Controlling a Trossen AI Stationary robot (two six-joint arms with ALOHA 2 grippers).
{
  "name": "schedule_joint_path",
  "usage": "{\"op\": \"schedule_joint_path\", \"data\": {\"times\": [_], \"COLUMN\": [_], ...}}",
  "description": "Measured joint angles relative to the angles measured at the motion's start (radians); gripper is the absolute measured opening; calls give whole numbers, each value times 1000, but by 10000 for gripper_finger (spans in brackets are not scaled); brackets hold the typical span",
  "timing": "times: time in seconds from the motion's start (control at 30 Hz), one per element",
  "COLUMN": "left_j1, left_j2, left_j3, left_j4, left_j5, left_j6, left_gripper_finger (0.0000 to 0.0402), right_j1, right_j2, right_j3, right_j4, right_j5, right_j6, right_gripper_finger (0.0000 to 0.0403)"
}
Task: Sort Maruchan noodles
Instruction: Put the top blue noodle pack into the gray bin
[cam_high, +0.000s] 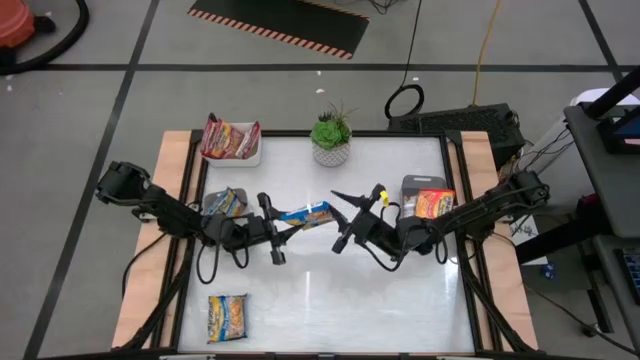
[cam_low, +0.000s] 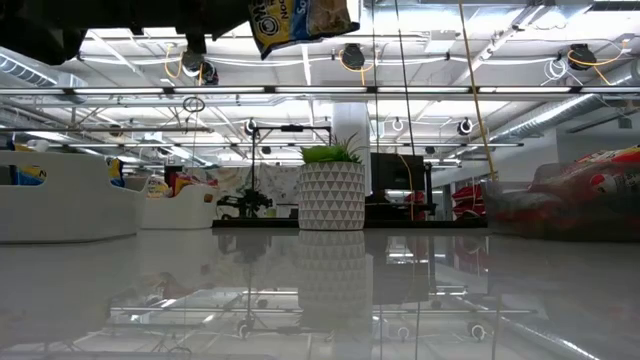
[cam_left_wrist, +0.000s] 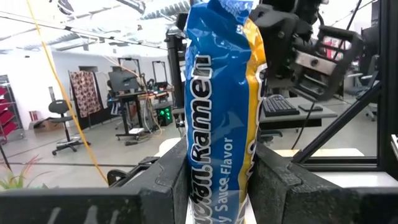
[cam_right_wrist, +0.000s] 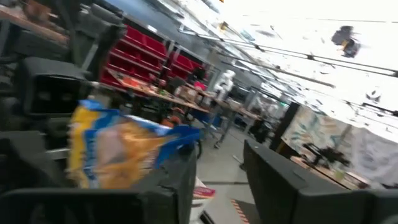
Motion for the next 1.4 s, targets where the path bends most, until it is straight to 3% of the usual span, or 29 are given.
{"op": "schedule_joint_path", "data": {"times": [0.23, 0.37, 0.5, 0.6, 0.73, 0.93, 1.2, 1.4], "left_j1": [-4, -7, -9, -9, -9, -15, -29, -18], "left_j2": [0, -7, -80, -173, -325, -487, -514, -515], "left_j3": [0, 0, 0, 0, 31, 184, 465, 587], "left_j4": [-27, -43, -154, -299, -583, -1188, -1880, -2205], "left_j5": [-3, -6, -23, -47, -60, -59, -58, -27], "left_j6": [-2, -23, -75, -99, -155, -328, -590, -751], "left_gripper_finger": [125, 125, 125, 125, 125, 125, 125, 125], "right_j1": [32, 76, 135, 176, 214, 226, 230, 230], "right_j2": [-34, -75, -121, -147, -164, -170, -169, -169], "right_j3": [0, 0, 0, 0, 0, 0, 0, 0], "right_j4": [-6, -4, -5, -6, -11, -16, -17, -17], "right_j5": [125, 282, 452, 522, 519, 519, 519, 519], "right_j6": [-55, -160, -259, -292, -292, -293, -291, -288], "right_gripper_finger": [165, 169, 168, 168, 167, 167, 167, 167]}}
